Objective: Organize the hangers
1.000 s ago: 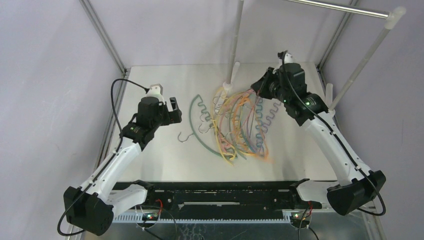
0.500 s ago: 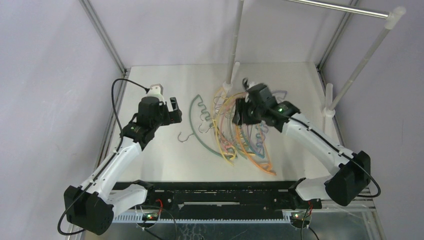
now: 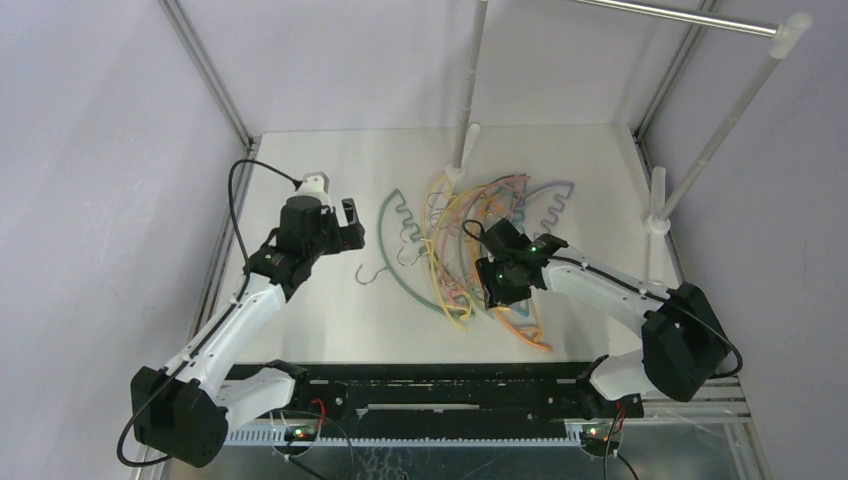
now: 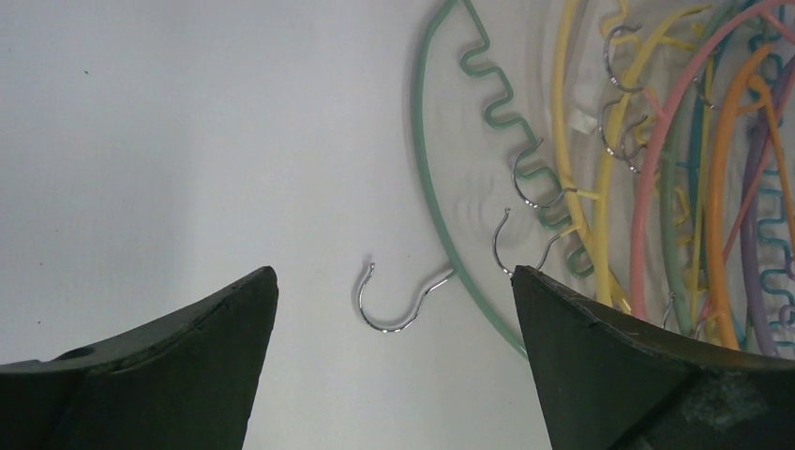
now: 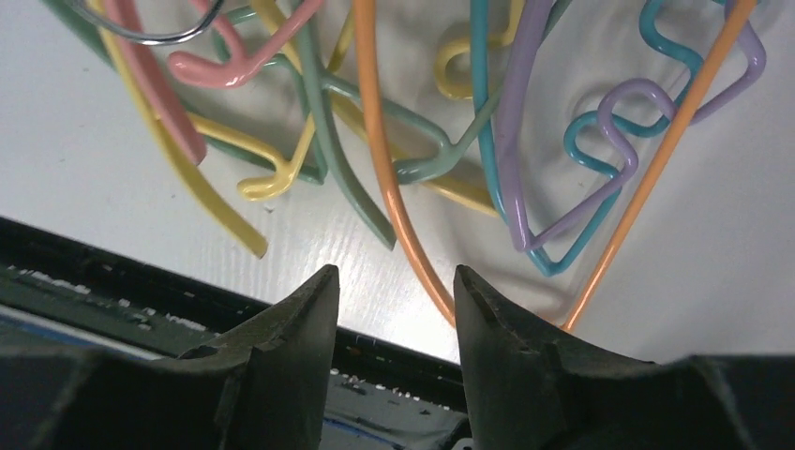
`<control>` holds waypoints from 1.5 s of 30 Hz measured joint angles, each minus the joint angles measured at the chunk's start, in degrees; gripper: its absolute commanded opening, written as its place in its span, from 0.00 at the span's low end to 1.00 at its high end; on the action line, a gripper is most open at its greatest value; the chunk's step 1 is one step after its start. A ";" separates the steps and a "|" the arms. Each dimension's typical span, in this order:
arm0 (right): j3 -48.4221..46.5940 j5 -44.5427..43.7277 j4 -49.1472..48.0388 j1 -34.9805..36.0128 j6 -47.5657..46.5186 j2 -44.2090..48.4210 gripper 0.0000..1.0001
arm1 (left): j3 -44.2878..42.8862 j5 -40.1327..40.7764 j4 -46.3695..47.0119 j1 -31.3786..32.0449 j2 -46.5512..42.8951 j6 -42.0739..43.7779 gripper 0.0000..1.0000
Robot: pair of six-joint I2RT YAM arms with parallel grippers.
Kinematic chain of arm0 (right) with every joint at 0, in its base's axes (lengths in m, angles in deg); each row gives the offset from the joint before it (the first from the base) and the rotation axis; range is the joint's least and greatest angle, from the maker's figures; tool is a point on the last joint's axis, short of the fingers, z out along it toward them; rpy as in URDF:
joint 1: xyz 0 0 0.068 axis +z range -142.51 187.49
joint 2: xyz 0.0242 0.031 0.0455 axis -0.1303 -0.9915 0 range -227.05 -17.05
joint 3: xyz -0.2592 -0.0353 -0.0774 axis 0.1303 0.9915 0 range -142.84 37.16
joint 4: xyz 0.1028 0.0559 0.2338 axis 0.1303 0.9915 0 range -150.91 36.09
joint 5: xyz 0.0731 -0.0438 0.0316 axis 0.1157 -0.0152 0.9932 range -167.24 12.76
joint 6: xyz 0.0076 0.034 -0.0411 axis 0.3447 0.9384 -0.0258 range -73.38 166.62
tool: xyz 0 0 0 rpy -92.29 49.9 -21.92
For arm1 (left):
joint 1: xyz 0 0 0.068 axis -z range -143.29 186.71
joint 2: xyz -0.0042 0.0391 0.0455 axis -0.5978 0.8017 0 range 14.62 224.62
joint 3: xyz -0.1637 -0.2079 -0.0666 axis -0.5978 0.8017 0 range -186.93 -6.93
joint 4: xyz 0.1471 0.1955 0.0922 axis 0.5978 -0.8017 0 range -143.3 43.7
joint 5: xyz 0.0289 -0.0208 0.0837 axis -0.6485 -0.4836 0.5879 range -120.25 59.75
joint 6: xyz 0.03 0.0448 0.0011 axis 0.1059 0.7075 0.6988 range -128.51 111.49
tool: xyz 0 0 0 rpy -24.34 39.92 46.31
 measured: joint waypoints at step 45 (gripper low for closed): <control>-17.07 13.86 -1.36 -9.31 0.72 6.01 0.00 | 3.63 2.91 0.79 0.00 -0.63 -0.20 1.00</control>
